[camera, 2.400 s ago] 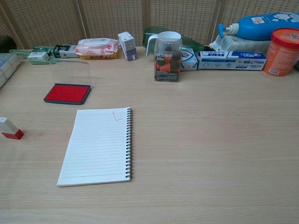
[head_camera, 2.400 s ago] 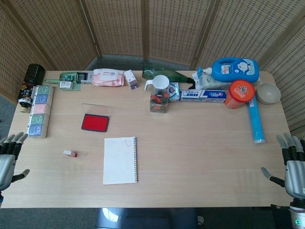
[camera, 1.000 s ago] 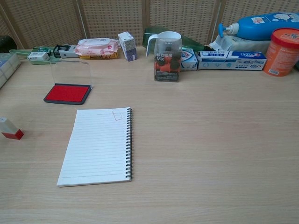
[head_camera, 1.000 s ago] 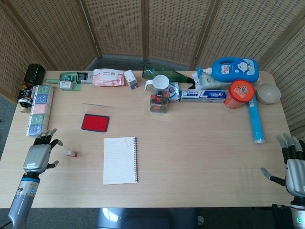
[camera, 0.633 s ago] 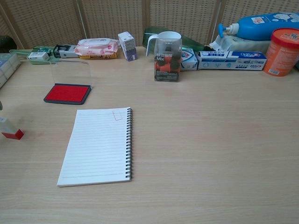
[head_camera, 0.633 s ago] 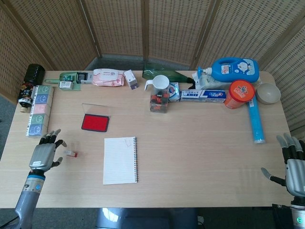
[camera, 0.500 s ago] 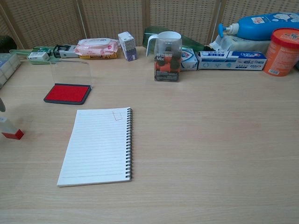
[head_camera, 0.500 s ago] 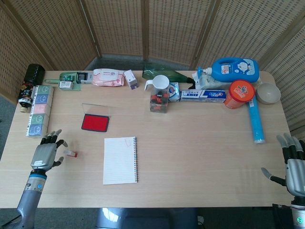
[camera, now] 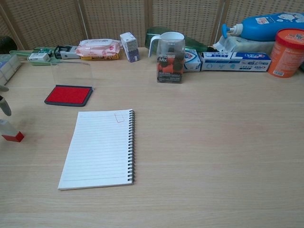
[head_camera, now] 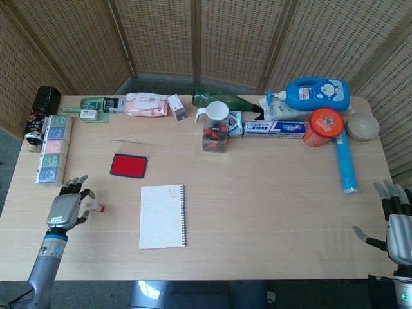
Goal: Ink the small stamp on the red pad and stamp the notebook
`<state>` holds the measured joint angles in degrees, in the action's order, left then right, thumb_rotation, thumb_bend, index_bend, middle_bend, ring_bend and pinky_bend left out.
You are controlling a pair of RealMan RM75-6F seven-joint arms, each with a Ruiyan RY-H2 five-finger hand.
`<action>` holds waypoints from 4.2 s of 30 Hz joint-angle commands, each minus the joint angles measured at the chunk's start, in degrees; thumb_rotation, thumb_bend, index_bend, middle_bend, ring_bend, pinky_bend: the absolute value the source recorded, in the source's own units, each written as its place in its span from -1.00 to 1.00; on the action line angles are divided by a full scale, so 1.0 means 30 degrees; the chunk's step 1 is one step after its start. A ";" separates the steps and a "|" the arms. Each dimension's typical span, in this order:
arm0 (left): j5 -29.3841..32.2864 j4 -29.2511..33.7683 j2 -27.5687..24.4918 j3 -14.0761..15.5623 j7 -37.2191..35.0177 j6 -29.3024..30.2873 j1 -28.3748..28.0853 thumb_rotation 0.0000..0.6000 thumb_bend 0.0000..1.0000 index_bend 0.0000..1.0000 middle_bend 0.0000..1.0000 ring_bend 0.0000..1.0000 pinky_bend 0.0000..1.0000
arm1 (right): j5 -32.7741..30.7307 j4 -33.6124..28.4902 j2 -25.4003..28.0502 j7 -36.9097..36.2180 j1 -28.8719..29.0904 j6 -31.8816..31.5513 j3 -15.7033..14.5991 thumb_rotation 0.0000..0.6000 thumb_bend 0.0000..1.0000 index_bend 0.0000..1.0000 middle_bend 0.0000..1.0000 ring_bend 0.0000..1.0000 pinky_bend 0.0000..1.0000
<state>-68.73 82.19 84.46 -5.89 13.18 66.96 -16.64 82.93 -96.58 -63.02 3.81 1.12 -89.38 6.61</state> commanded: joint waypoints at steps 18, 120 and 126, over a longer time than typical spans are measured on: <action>0.0313 0.0137 0.0165 0.0092 0.0413 -0.0044 -0.0200 1.00 -0.19 -0.09 -1.00 -1.00 -0.93 | -0.0136 -0.0107 0.0090 0.0064 0.0006 0.0100 0.0005 0.73 -0.91 -1.00 -1.00 -1.00 -1.00; 1.0422 -0.6495 0.6693 -0.5164 0.6980 -0.1292 -0.8609 1.00 -0.10 0.28 -1.00 -1.00 -0.92 | -0.0655 0.0705 -0.0371 -0.1573 0.0540 0.1340 0.0002 0.74 -0.88 -1.00 -1.00 -1.00 -1.00; 0.9845 -0.4756 0.5764 -0.5346 0.6197 -0.0734 -0.8079 1.00 -0.11 0.28 -1.00 -1.00 -0.93 | -0.0641 0.0623 -0.0378 -0.1420 0.0523 0.1288 -0.0022 0.74 -0.88 -1.00 -1.00 -1.00 -1.00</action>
<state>-38.32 65.80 103.06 -21.65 32.72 63.85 -41.61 81.01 -94.71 -64.15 -0.46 2.69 -85.50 6.54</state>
